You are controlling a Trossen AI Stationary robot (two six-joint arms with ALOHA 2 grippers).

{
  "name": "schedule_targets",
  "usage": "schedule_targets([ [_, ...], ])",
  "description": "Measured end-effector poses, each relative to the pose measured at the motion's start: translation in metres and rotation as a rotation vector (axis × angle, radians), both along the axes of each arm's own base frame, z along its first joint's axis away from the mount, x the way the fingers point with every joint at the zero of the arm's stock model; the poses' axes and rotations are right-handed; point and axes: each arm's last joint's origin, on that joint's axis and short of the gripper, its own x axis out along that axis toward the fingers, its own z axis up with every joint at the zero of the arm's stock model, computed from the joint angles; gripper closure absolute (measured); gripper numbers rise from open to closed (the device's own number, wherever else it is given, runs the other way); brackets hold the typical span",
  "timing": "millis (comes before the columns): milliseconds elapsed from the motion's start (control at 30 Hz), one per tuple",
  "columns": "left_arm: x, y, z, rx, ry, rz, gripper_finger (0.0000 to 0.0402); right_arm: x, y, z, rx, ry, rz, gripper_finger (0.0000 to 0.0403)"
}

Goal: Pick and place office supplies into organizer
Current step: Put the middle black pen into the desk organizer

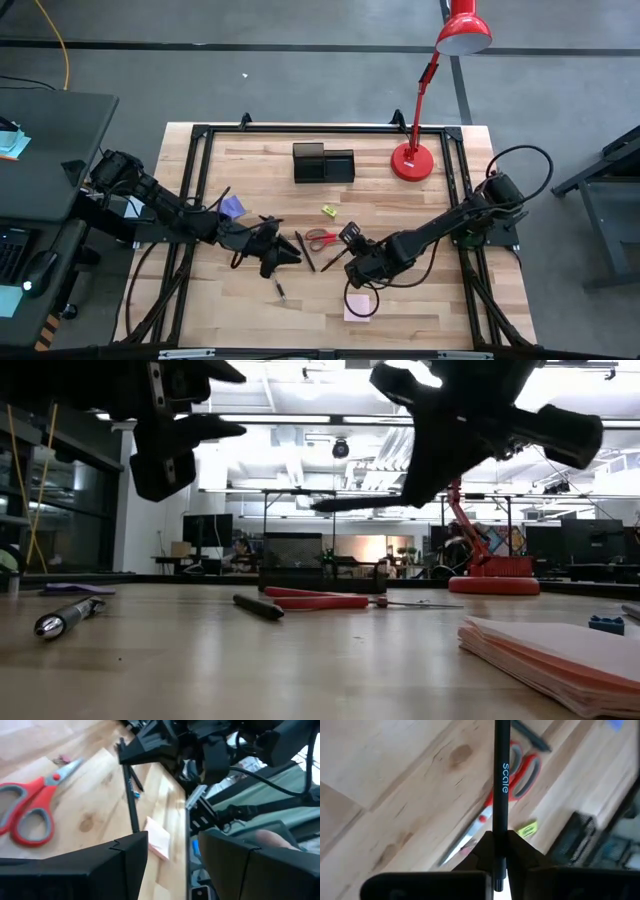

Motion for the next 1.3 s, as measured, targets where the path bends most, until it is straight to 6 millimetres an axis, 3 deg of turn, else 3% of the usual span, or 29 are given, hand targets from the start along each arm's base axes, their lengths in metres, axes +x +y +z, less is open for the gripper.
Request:
schedule_targets([
  [200,-0.001,0.0,-0.002,-0.013,0.024,-0.017,0.0236,0.01,0.004,0.006,-0.049,-0.072,0.112,0.0399],
  [567,-0.001,0.0,-0.003,-0.025,0.033,-0.015,0.0236,0.027,0.01,0.047,-0.005,-0.174,0.176,0.0399],
  [833,-0.001,-0.001,-0.003,-0.026,0.033,-0.025,0.0236,0.037,-0.002,0.033,-0.069,-0.118,0.162,0.0399],
  [1300,-0.001,-0.002,-0.003,-0.028,0.038,-0.042,0.0236,0.054,-0.026,0.038,-0.073,-0.173,0.193,0.0397],
])
